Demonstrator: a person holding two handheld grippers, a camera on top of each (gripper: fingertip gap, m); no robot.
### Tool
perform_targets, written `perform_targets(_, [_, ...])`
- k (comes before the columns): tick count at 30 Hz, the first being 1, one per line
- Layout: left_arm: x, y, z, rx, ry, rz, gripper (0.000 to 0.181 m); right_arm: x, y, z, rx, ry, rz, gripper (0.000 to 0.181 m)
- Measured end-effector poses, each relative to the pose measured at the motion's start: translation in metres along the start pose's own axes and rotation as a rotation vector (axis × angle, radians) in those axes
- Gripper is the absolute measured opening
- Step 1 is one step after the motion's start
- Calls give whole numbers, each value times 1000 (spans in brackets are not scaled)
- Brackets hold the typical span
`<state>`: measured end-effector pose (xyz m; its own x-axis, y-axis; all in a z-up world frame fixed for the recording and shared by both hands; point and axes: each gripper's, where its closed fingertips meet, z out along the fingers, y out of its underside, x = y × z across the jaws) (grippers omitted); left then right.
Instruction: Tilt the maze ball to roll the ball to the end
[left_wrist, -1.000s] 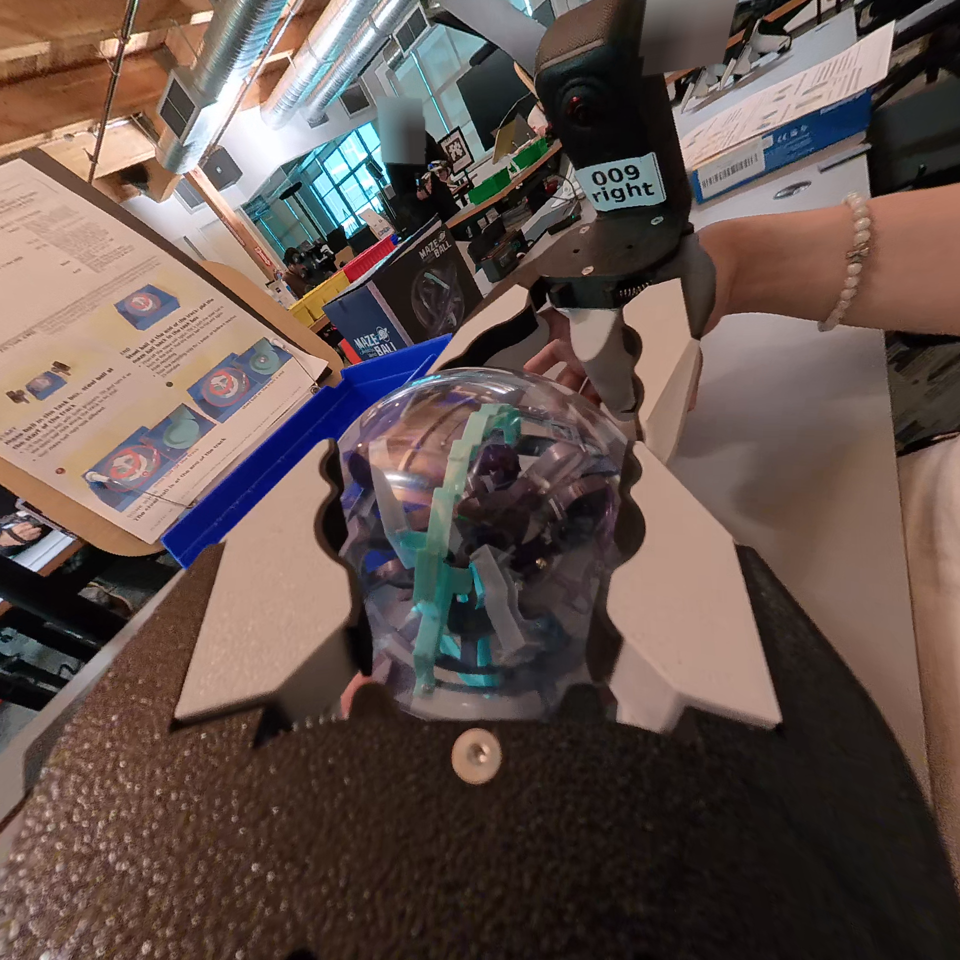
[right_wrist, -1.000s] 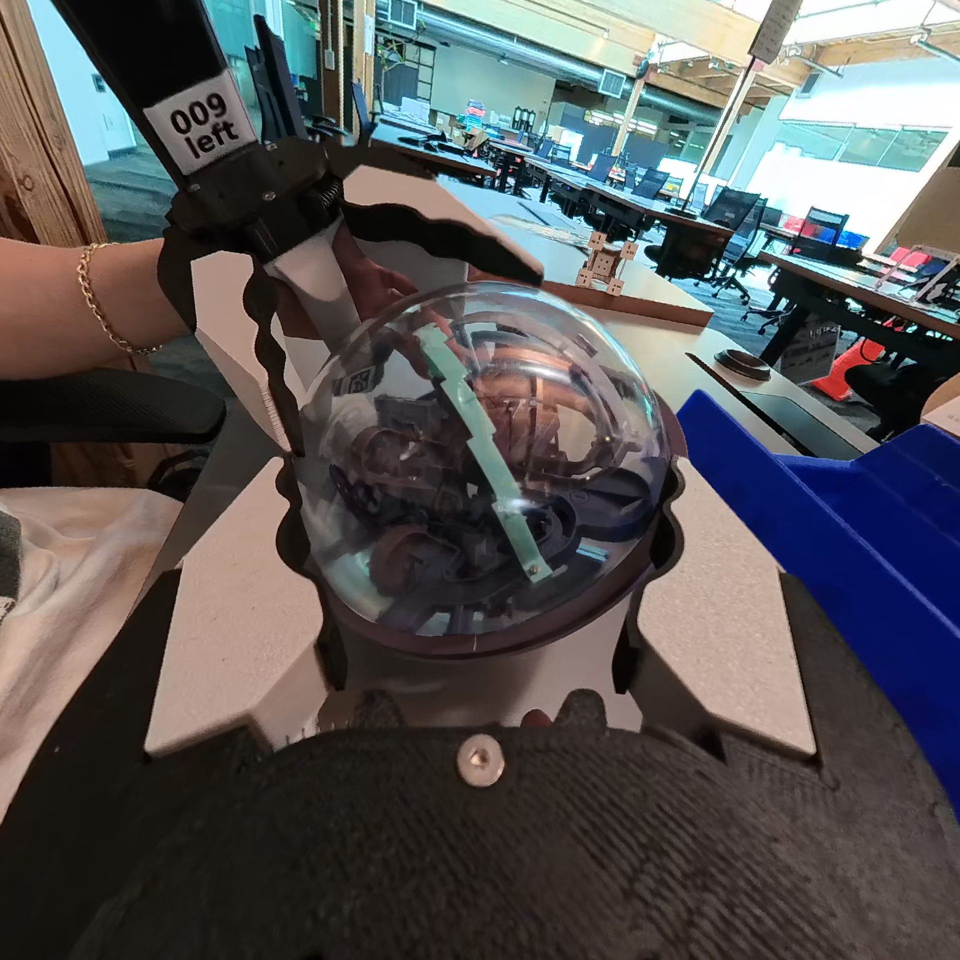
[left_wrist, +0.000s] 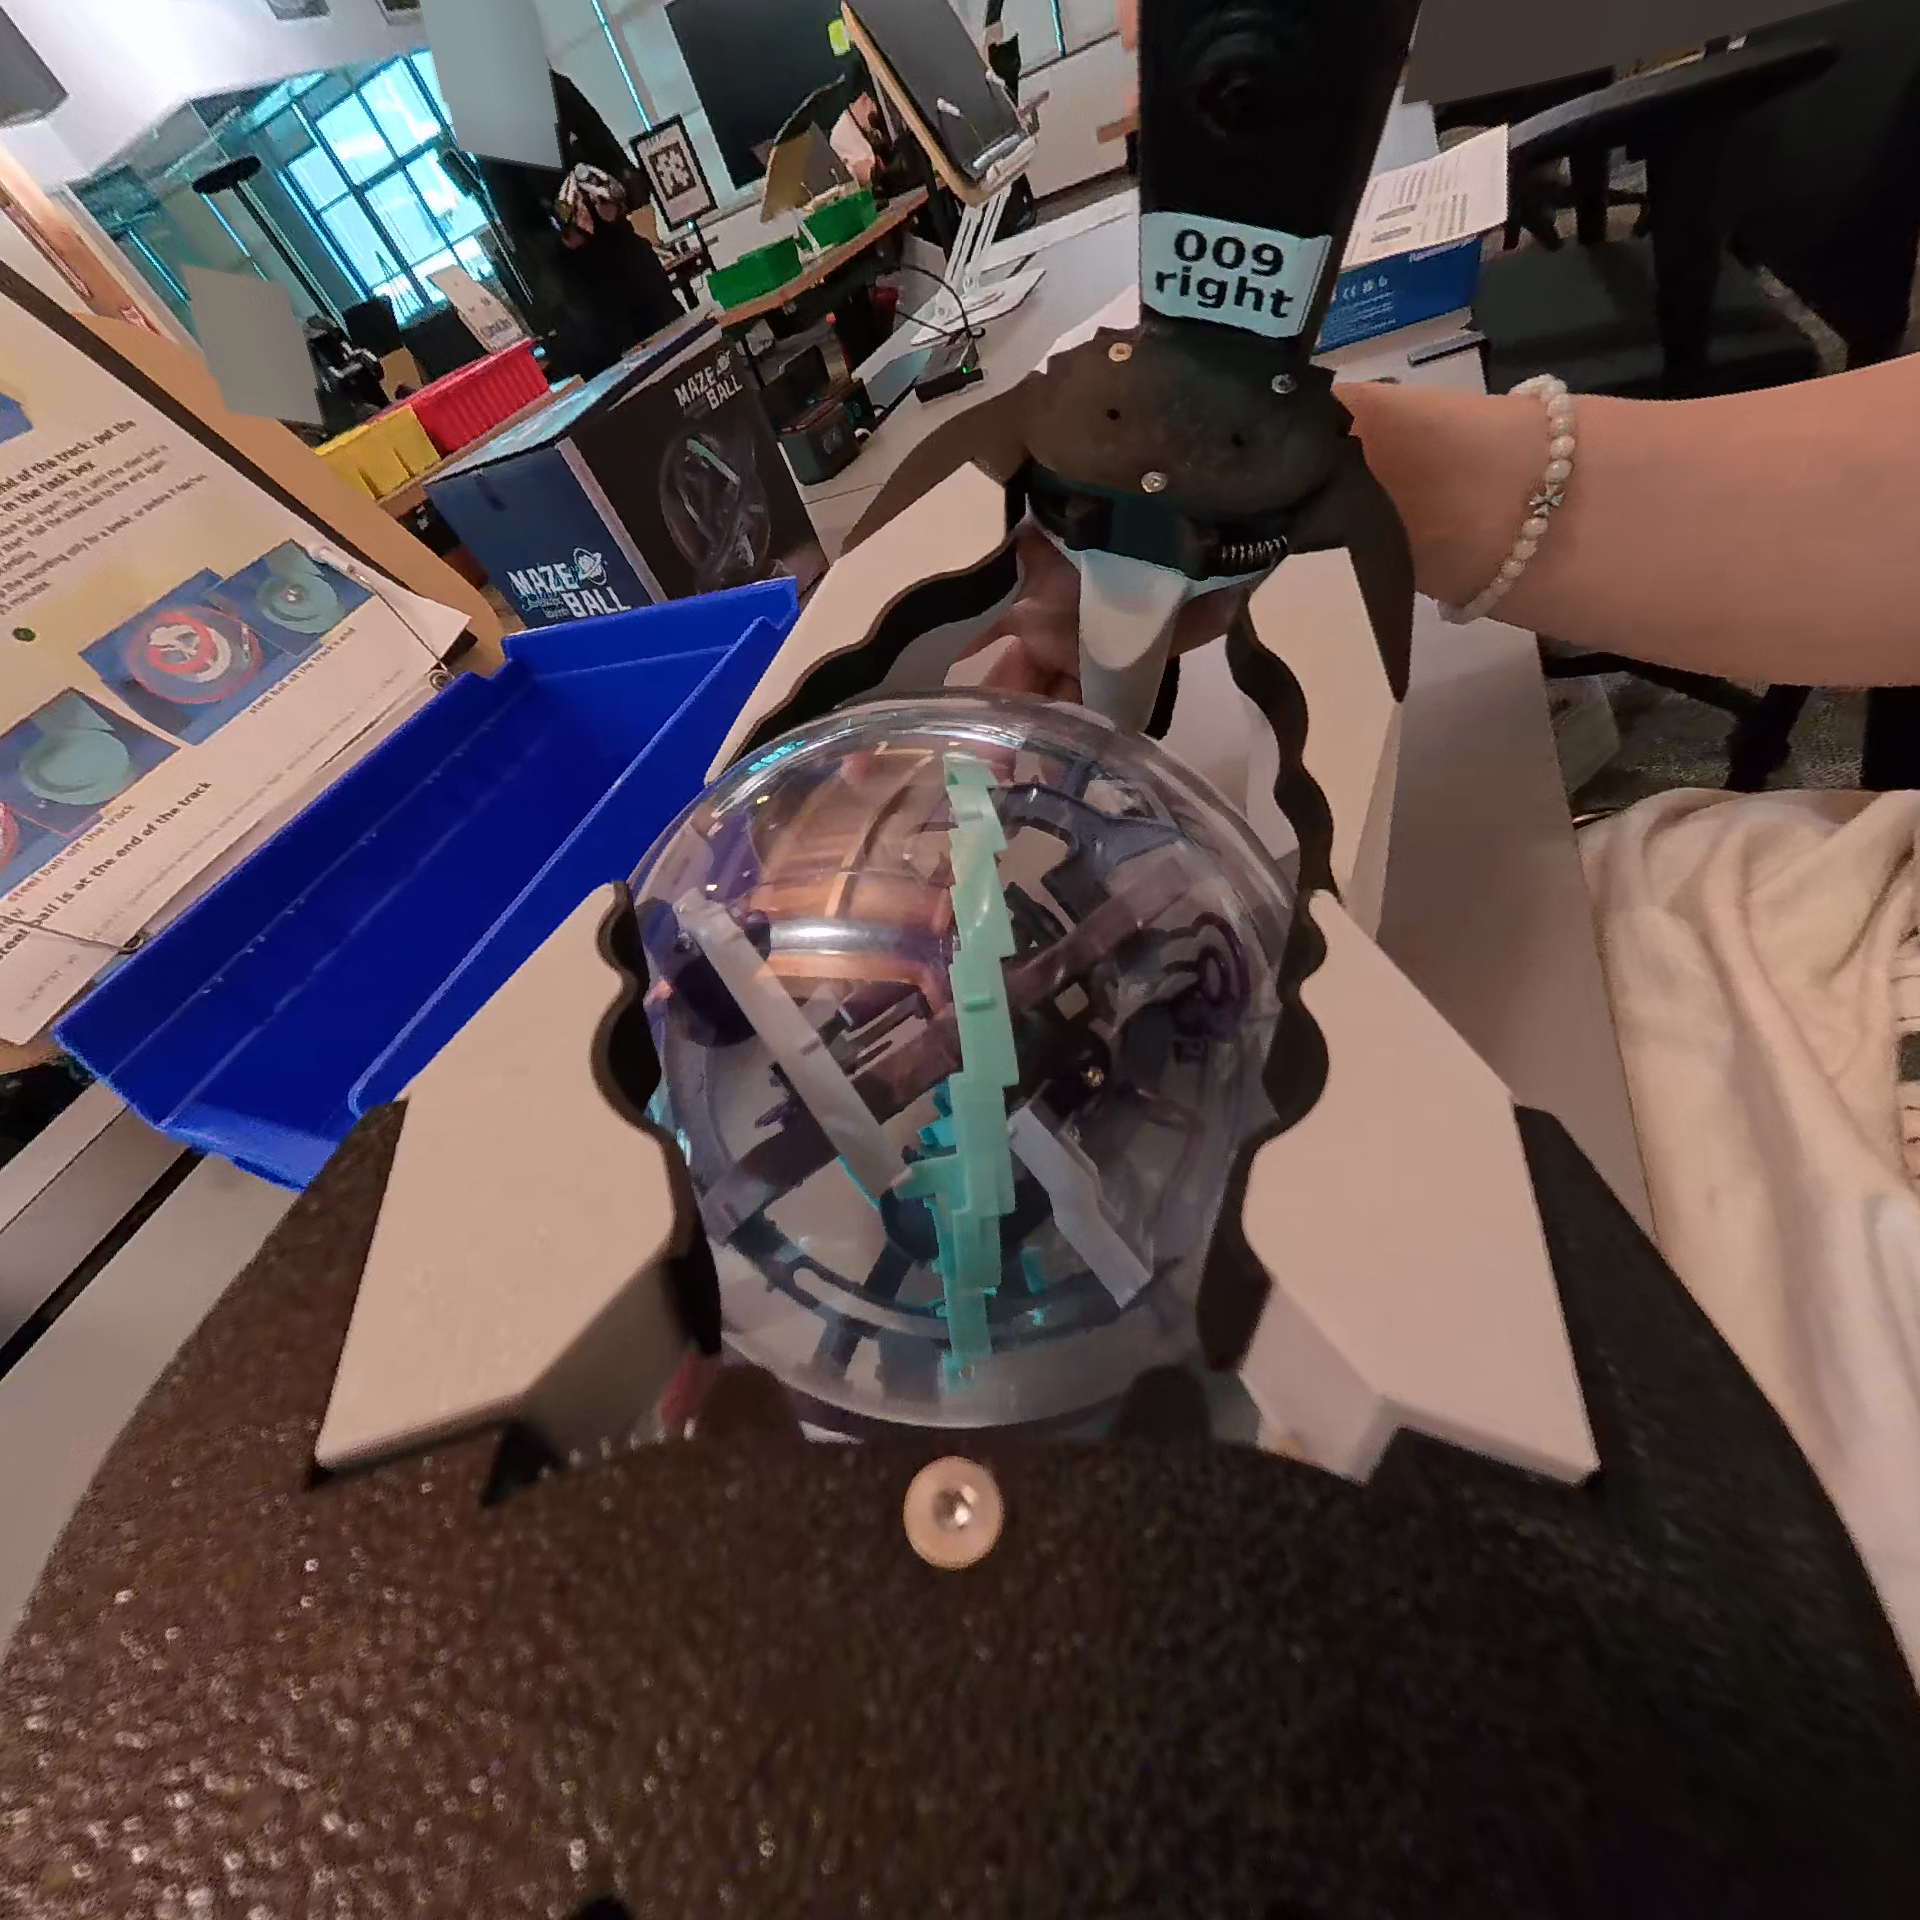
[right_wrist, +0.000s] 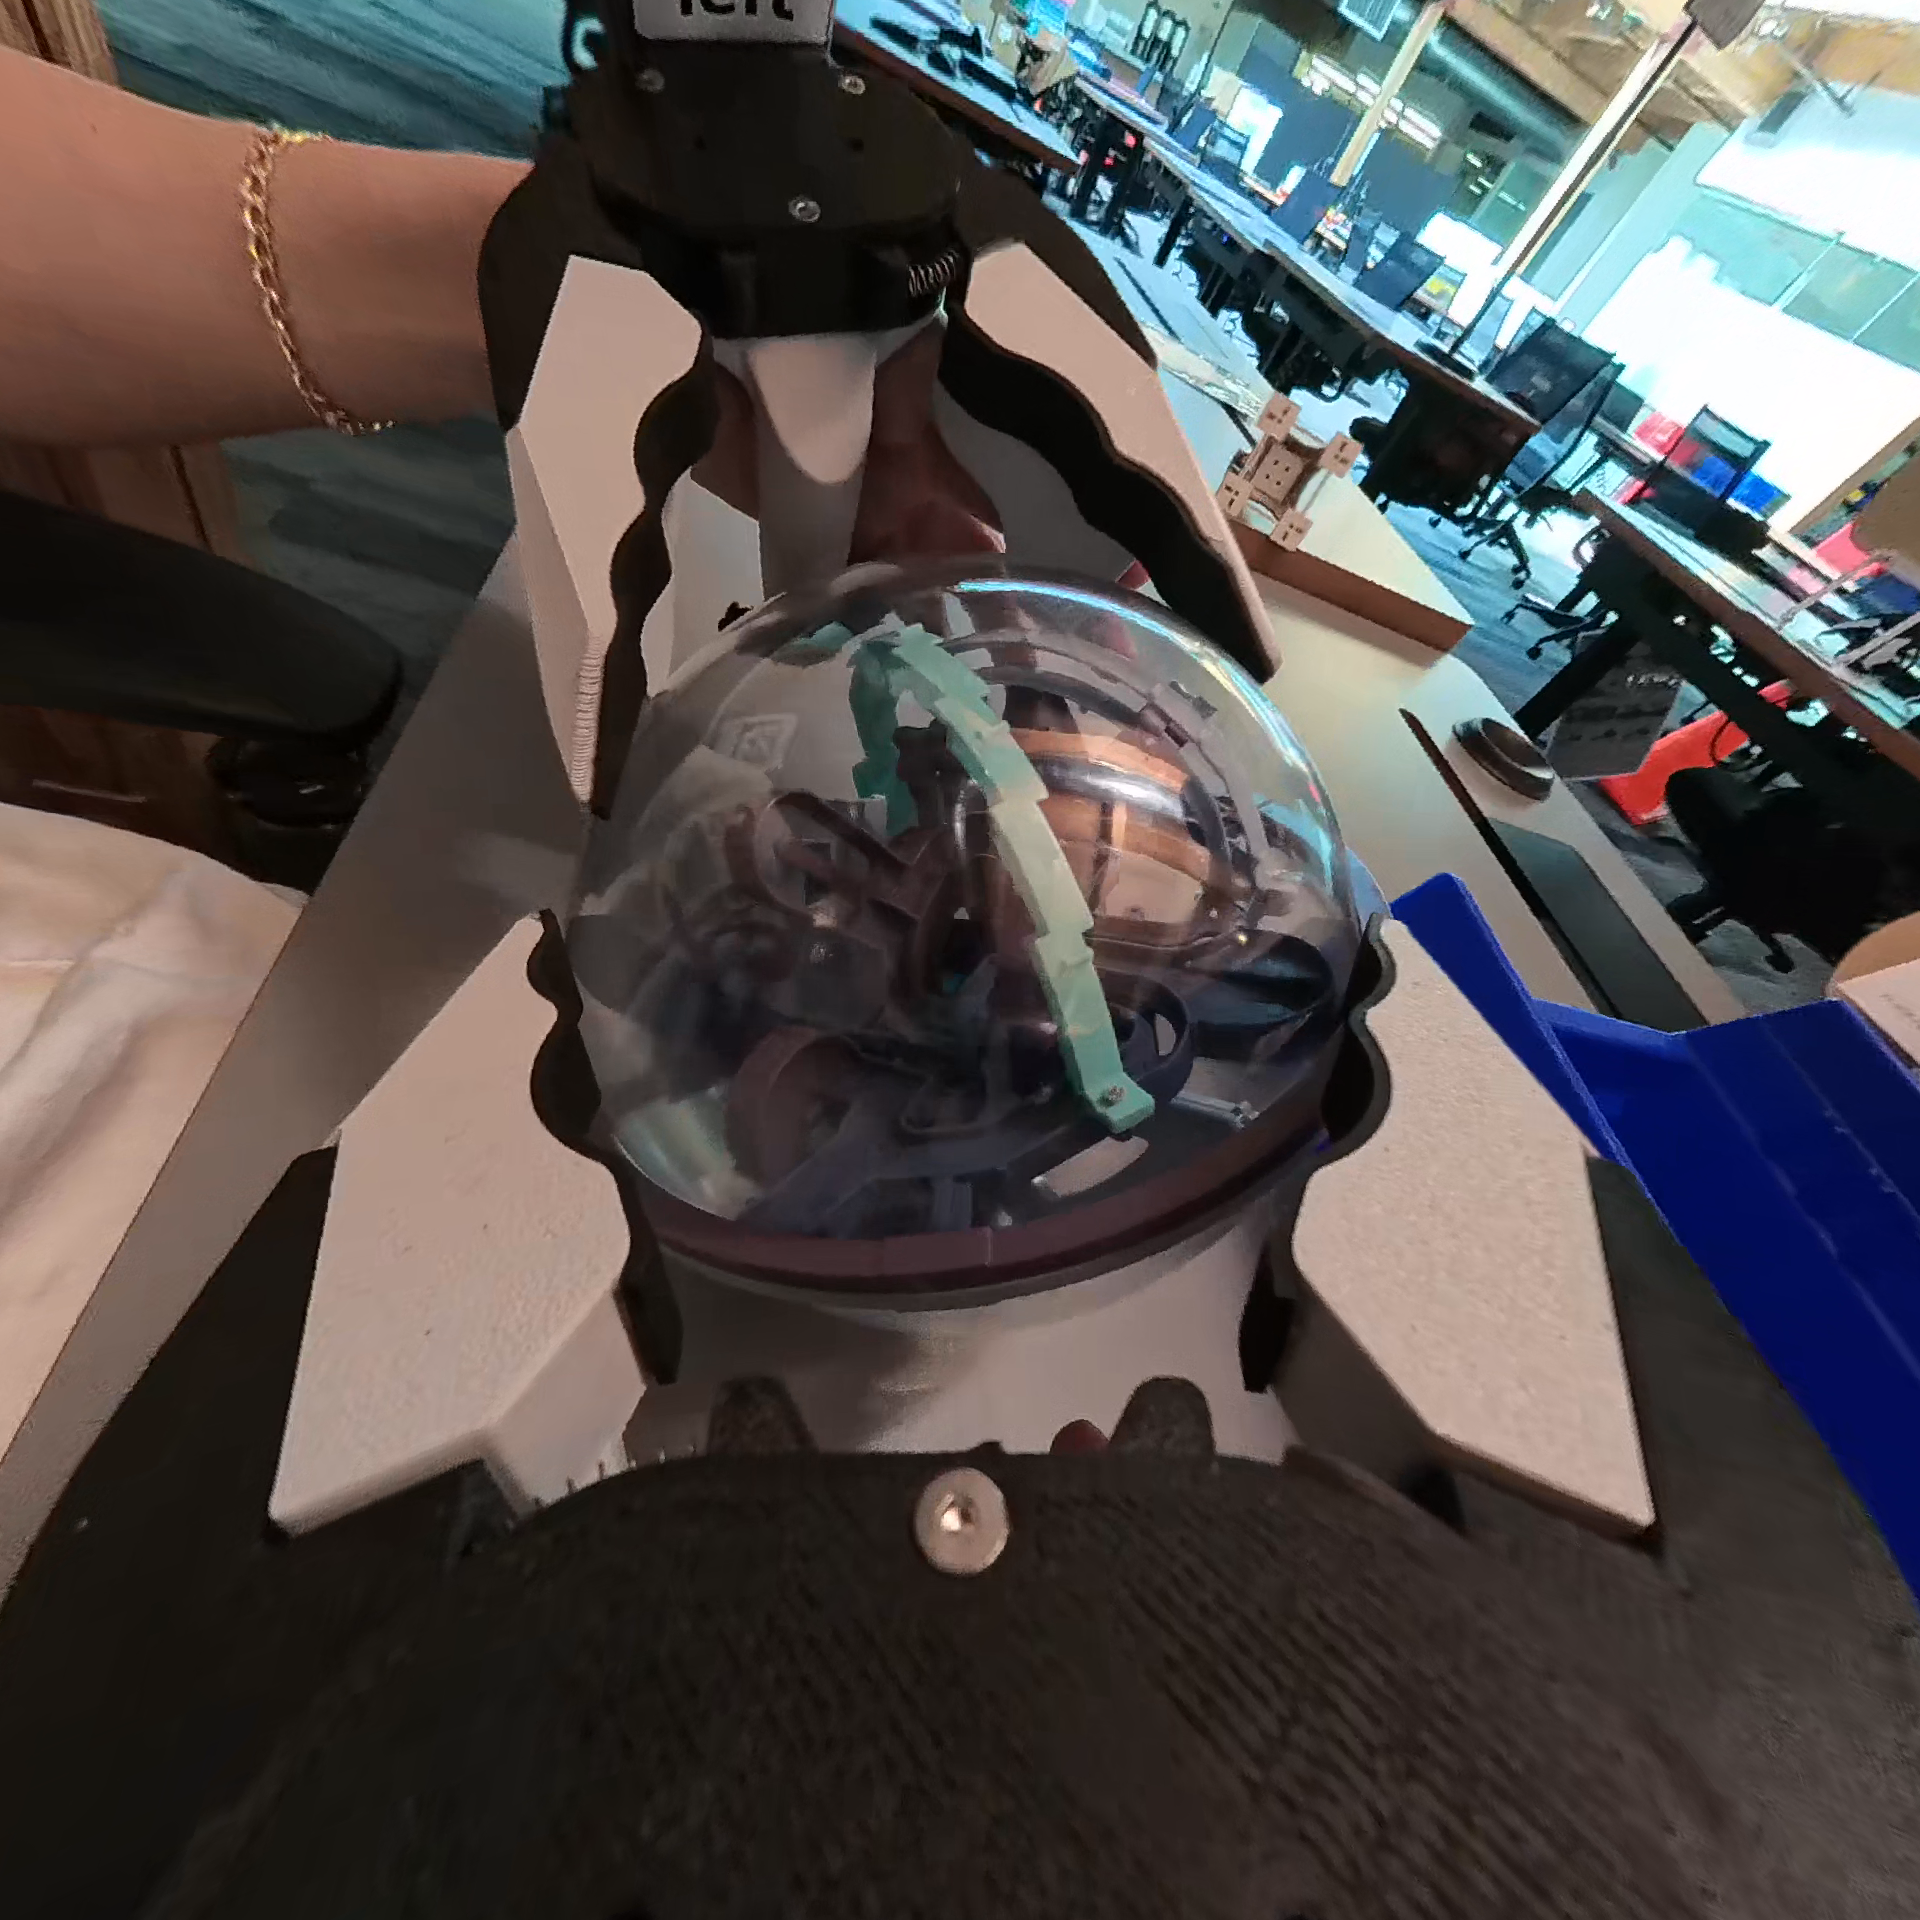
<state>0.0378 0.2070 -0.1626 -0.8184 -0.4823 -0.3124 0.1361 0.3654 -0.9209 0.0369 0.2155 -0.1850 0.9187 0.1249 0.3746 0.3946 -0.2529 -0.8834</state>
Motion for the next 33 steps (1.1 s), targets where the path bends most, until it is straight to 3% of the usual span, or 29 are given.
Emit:
perform_targets(13, [-4, 9, -18, -46, 15, -5, 123, -7, 0, 21, -187, -18, -172, 147])
perform_targets(18, [-13, 13, -17, -26, 37, -107, 128, -4, 8, 30, -277, 29, -222, 152])
perform_targets(33, [-18, 15, -32, 169, 28, -270, 124, -7, -11, 39, -147, 4, -114, 153])
